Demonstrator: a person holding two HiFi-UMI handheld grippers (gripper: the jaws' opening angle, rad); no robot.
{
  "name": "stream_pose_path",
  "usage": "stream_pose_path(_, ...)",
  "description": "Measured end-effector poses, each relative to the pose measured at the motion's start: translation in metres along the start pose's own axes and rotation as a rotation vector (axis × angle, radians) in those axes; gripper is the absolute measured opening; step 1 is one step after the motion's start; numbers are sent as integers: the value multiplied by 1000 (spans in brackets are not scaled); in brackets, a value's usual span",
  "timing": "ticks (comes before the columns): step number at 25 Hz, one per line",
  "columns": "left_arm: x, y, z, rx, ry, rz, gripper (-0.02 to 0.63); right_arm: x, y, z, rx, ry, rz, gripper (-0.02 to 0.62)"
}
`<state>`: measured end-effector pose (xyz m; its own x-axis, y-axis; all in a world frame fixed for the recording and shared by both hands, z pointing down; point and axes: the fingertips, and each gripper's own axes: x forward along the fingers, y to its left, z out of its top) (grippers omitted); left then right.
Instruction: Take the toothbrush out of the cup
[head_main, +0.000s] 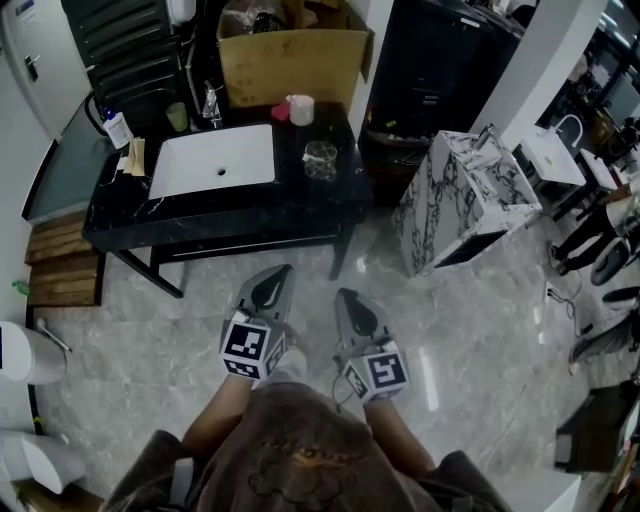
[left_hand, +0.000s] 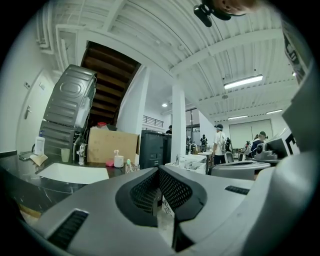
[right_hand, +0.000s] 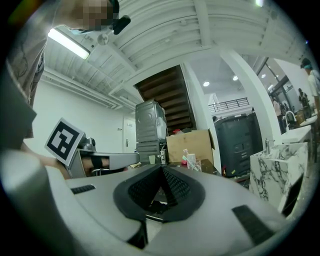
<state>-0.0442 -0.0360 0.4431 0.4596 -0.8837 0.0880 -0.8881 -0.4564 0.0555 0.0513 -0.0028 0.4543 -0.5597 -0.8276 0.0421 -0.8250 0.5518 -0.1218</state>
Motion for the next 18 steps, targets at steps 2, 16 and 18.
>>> stream_pose_path(2, 14, 11, 3, -2, 0, -2, 2, 18, -5, 2, 0, 6, 6, 0)
stream_pose_path(16, 109, 83, 21, -4, 9, -59, 2, 140, -48, 23, -5, -1, -25, 0)
stream_pose_path(18, 120, 89, 22, 0, 9, -70, 2, 150, -54, 23, -7, -3, -32, 0)
